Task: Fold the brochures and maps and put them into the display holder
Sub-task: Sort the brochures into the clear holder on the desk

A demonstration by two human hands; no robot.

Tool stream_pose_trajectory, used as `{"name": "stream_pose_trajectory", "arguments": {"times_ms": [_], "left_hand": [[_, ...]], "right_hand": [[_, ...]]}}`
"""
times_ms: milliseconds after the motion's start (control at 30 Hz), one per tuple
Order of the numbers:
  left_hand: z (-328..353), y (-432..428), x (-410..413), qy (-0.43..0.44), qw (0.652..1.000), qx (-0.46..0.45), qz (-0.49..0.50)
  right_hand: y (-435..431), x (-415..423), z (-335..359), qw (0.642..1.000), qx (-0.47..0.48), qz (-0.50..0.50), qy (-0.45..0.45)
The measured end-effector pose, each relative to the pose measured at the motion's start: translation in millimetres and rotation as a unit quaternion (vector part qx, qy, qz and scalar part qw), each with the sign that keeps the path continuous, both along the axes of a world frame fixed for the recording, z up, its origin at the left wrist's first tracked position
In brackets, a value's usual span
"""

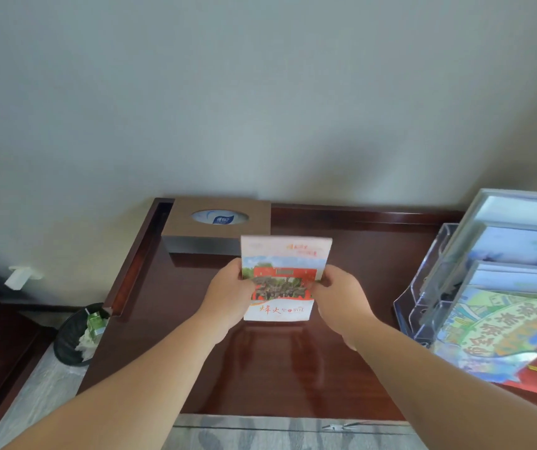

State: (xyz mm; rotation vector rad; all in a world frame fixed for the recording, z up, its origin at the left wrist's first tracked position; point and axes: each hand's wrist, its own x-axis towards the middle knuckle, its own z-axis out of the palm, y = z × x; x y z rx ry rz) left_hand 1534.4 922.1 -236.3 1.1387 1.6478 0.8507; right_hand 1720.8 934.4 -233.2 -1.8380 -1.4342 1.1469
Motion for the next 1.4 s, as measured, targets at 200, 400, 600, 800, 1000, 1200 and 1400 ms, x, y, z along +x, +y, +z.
{"name": "stream_pose_trajectory", "arguments": {"times_ms": [200,400,600,800,1000,1200,1400], "left_hand": [[6,-5,2,0.157,0.984,0.027,-0.078],[79,31,35,0.169,0.968,0.124,-0.139],[159,47,119,0.107,0.955,0.202,-0.188],[191,44,219,0.106,0.951,0.244,-0.158],[186,44,291,0.135,0.953,0.24,-0.127],[167,48,315,0.14,0.965,0.198,-0.097],[147,50,318,0.17,0.966,0.168,-0.102]], "right_hand": [[-17,7,2,0.996,0.017,0.044,-0.072],[-5,55,76,0.985,0.122,0.023,-0.119],[0,149,166,0.961,0.218,-0.012,-0.168],[1,246,204,0.947,0.272,-0.002,-0.17],[14,315,194,0.949,0.274,0.008,-0.156],[25,336,173,0.958,0.243,0.032,-0.149],[30,335,155,0.957,0.211,0.047,-0.191]]}}
